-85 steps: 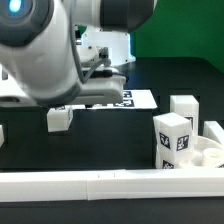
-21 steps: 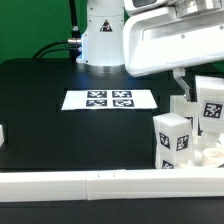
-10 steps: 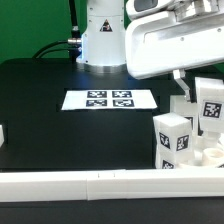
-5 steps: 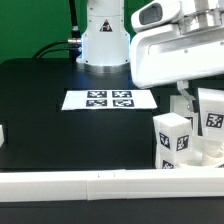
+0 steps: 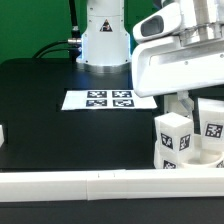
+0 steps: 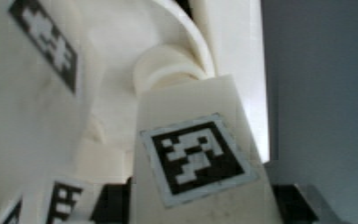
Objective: Assemble stool
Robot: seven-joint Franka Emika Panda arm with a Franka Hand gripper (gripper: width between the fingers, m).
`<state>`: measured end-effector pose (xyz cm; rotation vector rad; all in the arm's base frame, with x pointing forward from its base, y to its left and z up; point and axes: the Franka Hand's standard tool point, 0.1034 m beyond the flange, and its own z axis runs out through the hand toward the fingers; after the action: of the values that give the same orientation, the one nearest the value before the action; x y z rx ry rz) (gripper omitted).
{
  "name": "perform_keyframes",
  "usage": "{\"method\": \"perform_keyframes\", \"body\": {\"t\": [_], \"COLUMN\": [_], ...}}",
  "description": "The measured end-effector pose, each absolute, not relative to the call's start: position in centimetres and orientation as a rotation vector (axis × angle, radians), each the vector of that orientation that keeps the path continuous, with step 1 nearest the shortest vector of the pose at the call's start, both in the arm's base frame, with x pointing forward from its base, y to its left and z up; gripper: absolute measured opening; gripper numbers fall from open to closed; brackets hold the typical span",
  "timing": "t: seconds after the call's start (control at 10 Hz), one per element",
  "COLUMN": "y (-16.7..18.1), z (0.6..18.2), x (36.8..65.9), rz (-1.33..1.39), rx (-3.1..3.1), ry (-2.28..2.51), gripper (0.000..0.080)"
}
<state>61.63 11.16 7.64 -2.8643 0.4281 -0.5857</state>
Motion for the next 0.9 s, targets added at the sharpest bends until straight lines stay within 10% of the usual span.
{"method": "perform_keyframes", "body": {"t": [0.4,0.6,0.9], "y": [11.3,11.3,10.0], "z": [7.6,7.7,9.8], "x": [61.7,61.7,61.6], "rz": [-0.619,-0.615,-0.489], "rx": [-2.866,-2.866,-2.874], "ry": [0.422,0.422,0.436], "gripper": [0.0323,0.0567,0.0645]}}
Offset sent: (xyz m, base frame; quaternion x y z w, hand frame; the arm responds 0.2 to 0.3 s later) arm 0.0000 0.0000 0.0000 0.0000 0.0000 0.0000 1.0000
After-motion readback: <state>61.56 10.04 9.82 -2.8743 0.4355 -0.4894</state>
